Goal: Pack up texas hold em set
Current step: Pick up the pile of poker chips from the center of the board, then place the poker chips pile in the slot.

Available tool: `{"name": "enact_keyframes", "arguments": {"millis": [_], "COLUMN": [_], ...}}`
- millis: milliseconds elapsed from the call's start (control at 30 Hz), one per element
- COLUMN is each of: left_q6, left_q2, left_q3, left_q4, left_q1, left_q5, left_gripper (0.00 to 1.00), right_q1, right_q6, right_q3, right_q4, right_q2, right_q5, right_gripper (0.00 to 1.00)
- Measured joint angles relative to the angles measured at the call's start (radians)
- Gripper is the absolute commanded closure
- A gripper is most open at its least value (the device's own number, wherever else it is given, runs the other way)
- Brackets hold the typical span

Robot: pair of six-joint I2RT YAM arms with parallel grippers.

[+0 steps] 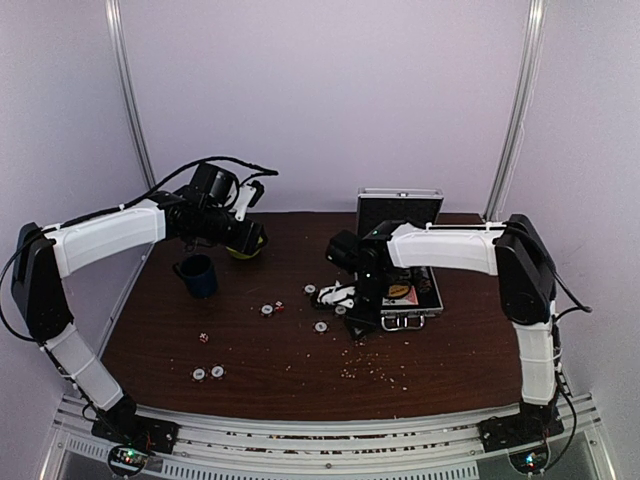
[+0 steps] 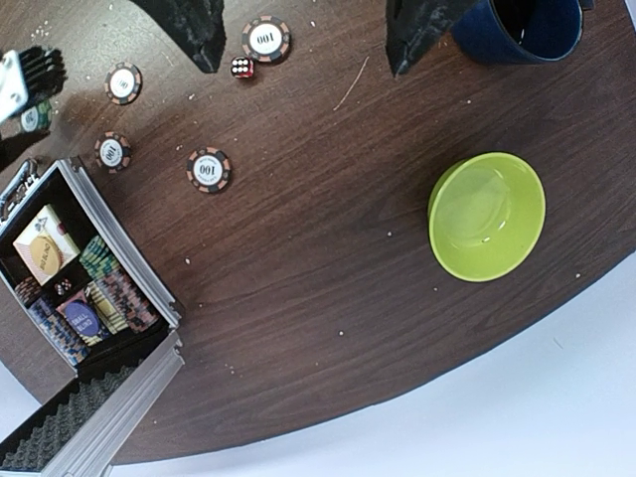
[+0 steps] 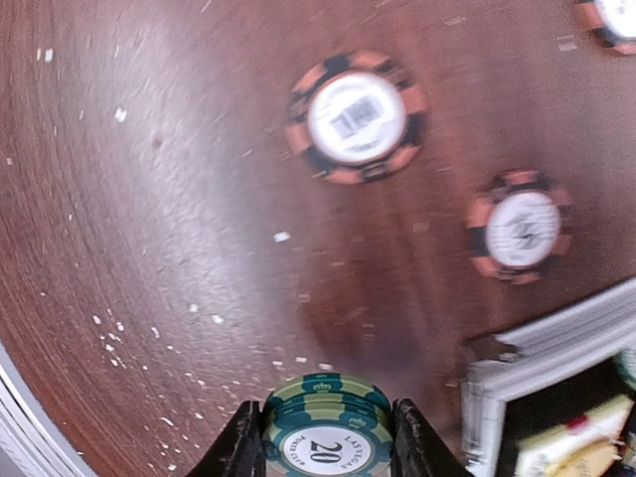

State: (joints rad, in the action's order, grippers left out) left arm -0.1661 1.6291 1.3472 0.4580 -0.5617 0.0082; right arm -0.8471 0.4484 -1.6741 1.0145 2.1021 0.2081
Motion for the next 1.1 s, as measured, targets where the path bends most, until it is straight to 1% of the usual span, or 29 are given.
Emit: {"name": "enact_keyframes", "arguments": {"millis": [167, 267, 533, 833, 1033, 1100], "left_q6": [0.0, 0.0, 0.0, 0.0, 0.0, 0.0], "left_q2": [0.0, 0.0, 0.0, 0.001, 0.007, 0.008], "left_q3": [0.0, 0.0, 0.0, 0.0, 0.0, 0.0], "left_q4": [0.001, 0.003, 0.007, 0.007, 0.007, 0.007], "left_q1": [0.0, 0.0, 0.0, 0.0, 0.0, 0.0], "left_q5": [0.0, 0.0, 0.0, 0.001, 0.003, 0.003], "left_gripper": [0.44, 0.44, 0.44, 0.44, 0.44, 0.44], "right_q1": [0.05, 0.085, 0.169, 0.175, 0.175, 0.175], "right_q6": [0.001, 0.001, 0.008, 0.015, 0.016, 0.016], "right_q3": [-0.075, -0.101, -0.109, -0.084, -0.082, -0.08], "right_q4": [0.017, 0.013, -0.061, -0.196, -0.238, -0.242], "right_q2": [-0.003, -0.004, -0.003, 0.025, 0.059, 0.062], "right_q5": [-0.013, -0.046, -0.129, -0.177, -0.19, -0.195], "right_gripper": [0.83, 0.83, 0.83, 0.83, 0.8, 0.77]}}
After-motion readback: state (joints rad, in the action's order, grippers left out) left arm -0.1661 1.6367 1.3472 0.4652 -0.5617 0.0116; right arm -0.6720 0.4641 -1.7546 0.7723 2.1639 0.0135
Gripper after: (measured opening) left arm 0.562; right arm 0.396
